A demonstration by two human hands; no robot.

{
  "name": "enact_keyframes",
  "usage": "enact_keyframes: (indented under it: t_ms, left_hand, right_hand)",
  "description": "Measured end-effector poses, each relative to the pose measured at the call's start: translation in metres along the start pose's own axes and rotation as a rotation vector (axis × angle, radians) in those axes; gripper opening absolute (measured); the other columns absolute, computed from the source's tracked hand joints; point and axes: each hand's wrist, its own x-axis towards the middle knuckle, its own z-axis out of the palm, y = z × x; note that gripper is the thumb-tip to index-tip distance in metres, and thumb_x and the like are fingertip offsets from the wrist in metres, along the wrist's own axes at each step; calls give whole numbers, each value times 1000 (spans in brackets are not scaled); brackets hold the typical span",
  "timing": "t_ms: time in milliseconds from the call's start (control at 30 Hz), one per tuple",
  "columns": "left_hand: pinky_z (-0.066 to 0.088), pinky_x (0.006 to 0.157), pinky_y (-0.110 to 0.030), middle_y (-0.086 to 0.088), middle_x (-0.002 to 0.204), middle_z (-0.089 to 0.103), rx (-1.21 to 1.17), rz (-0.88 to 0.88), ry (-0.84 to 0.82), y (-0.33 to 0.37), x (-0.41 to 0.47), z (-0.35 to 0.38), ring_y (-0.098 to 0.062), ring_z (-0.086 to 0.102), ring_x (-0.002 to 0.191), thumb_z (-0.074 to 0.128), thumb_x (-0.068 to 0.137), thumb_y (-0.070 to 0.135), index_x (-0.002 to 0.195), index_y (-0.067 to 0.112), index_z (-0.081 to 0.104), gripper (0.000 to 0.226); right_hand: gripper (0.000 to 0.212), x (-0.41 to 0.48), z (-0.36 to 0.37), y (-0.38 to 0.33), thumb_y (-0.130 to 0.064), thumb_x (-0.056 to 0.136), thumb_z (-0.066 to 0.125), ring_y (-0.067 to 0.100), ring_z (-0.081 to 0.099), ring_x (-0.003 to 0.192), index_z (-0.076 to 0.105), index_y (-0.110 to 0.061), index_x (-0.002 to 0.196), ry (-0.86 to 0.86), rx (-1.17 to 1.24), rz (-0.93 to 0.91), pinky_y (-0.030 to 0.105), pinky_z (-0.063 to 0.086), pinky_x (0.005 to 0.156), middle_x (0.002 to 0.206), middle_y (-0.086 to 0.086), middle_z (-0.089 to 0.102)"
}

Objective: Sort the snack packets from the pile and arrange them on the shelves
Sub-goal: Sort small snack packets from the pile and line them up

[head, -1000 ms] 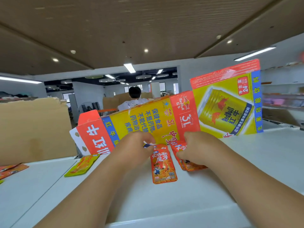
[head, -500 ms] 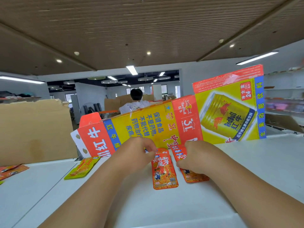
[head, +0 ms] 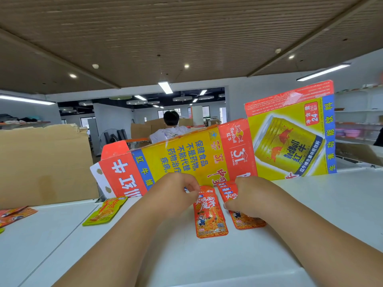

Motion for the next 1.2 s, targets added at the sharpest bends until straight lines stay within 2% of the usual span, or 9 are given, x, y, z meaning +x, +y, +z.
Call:
enact_keyframes:
  t_ms: [267, 400, 467, 600, 733, 800, 867, 1000, 1200]
  left_hand:
    - [38, 58, -16, 23, 92, 64, 4, 10, -5, -2, 1, 2, 3, 57, 74, 61, 96, 32, 91, 36, 71, 11]
    - [41, 62, -20, 20, 98, 66, 60, 31, -24, 0, 3, 3, 1, 57, 76, 61, 95, 33, 95, 36, 70, 10]
    - [46, 68, -23, 17, 102, 67, 190, 86, 1, 3, 3, 2, -4, 59, 85, 61, 93, 33, 101, 36, 70, 12]
    - [53, 80, -36, 10, 101, 69, 405, 255, 90, 10, 2, 1, -17, 60, 97, 58, 91, 35, 111, 33, 70, 23]
    - [53, 80, -37, 8, 101, 70, 455, 325, 140, 13, -8, -12, -18, 61, 98, 55, 90, 37, 113, 32, 70, 28]
    - [51, 81, -35, 8, 102, 70, 482, 329, 155, 9, -15, -26, -18, 60, 99, 56, 91, 36, 114, 32, 70, 27]
    - [48, 80, -32, 9, 101, 68, 513, 309, 166, 1, -24, -43, -18, 58, 99, 55, 91, 38, 114, 33, 69, 28]
    - [51, 81, -34, 11, 104, 68, 533, 177, 169, -29, -50, -78, -17, 59, 102, 48, 86, 41, 115, 37, 68, 36]
    - [50, 77, -30, 15, 115, 63, 485, -19, 188, -99, -99, -141, -15, 60, 101, 57, 92, 33, 120, 36, 66, 30]
  right_hand:
    - [57, 2, -9, 7, -78, 78, 59, 19, 60, 98, 51, -29, 107, 19, 64, -13, 36, 53, 83, 110, -7, 61]
    - [44, 3, -17, 12, -69, 84, 60, 15, 53, 76, 40, -30, 78, 183, 81, -44, 31, 39, 58, 82, -10, 51]
    - [41, 3, -19, 13, -62, 87, 61, 15, 50, 71, 40, -28, 78, 254, 87, -79, 32, 34, 55, 79, -7, 50]
    - [34, 4, -25, 10, -56, 88, 63, 17, 53, 78, 49, -25, 90, 274, 86, -175, 33, 42, 62, 91, -4, 53]
    - [28, 1, -41, 0, -52, 90, 64, 15, 53, 85, 54, -30, 105, 237, 116, -298, 31, 38, 61, 102, -8, 49]
    - [29, -1, -52, -9, -51, 91, 63, 16, 54, 92, 56, -32, 111, 229, 132, -362, 32, 46, 71, 106, -11, 49]
    - [27, -3, -63, -22, -51, 90, 64, 16, 55, 95, 56, -34, 110, 232, 147, -422, 36, 51, 81, 110, -10, 52]
    - [26, -8, -71, -61, -50, 90, 62, 17, 55, 98, 55, -36, 111, 210, 136, -504, 38, 51, 85, 112, -8, 55]
    - [26, -17, -62, -159, -46, 91, 62, 17, 57, 97, 58, -35, 114, 144, 119, -620, 33, 51, 80, 111, -10, 58]
